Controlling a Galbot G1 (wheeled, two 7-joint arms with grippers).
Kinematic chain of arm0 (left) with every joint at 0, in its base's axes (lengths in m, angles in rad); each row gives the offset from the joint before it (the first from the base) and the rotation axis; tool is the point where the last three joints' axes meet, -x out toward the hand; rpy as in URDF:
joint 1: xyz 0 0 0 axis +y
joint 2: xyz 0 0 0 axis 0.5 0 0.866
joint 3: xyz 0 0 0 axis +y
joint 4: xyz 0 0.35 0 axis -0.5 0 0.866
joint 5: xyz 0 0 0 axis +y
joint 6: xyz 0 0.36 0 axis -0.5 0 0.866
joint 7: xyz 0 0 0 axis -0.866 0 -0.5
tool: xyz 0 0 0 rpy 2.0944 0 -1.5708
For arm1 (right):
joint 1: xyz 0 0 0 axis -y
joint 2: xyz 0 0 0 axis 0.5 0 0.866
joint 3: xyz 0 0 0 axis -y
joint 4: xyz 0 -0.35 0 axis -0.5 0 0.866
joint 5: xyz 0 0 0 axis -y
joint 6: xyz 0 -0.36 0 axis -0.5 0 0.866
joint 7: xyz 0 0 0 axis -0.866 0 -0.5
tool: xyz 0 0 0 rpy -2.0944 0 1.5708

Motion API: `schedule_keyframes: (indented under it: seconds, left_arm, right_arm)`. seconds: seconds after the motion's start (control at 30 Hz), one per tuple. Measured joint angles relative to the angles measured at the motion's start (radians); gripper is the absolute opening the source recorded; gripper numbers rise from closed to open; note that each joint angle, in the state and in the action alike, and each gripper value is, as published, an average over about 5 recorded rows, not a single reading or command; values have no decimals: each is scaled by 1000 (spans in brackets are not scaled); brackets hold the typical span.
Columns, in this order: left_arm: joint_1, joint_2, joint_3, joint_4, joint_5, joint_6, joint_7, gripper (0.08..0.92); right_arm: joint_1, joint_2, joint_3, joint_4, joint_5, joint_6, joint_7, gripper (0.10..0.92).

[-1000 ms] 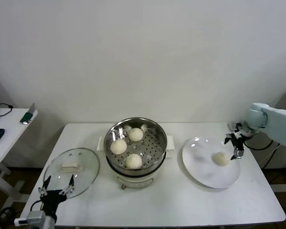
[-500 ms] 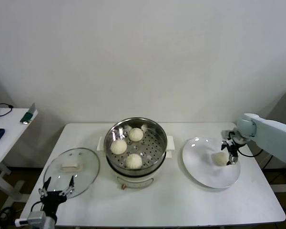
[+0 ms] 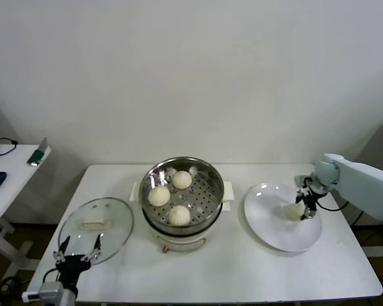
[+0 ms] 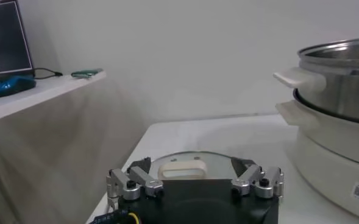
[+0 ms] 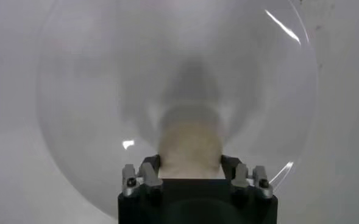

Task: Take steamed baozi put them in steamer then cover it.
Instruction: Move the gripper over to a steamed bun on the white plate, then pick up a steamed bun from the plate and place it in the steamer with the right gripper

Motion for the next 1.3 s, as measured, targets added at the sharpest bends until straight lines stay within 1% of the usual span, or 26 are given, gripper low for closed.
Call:
schedule_keyframes:
  seconds: [0.17, 0.33, 0.6, 0.83, 1.07, 1.3]
  left_arm:
    - [-1, -2, 2, -3, 4, 0, 1, 823]
    - [-4, -2, 4, -9, 8, 5, 4, 823]
    - [-8, 5, 4, -24, 7, 14, 7, 823]
    - [-13, 7, 8, -34, 0, 17, 7, 823]
    - [-13, 7, 1, -40, -13, 17, 7, 823]
    - [-17, 4, -3, -33, -17, 17, 6, 823]
  right_arm:
    - [41, -10, -21, 24, 28, -8, -1, 653]
    - [163, -8, -104, 83, 104, -21, -7, 653]
    - [489, 44, -309, 249, 313, -63, -10, 653]
    - [714, 140, -386, 411, 512, -125, 25, 651]
    - [780, 247, -384, 531, 638, -197, 92, 653]
    - [737, 330, -384, 579, 673, -254, 162, 653]
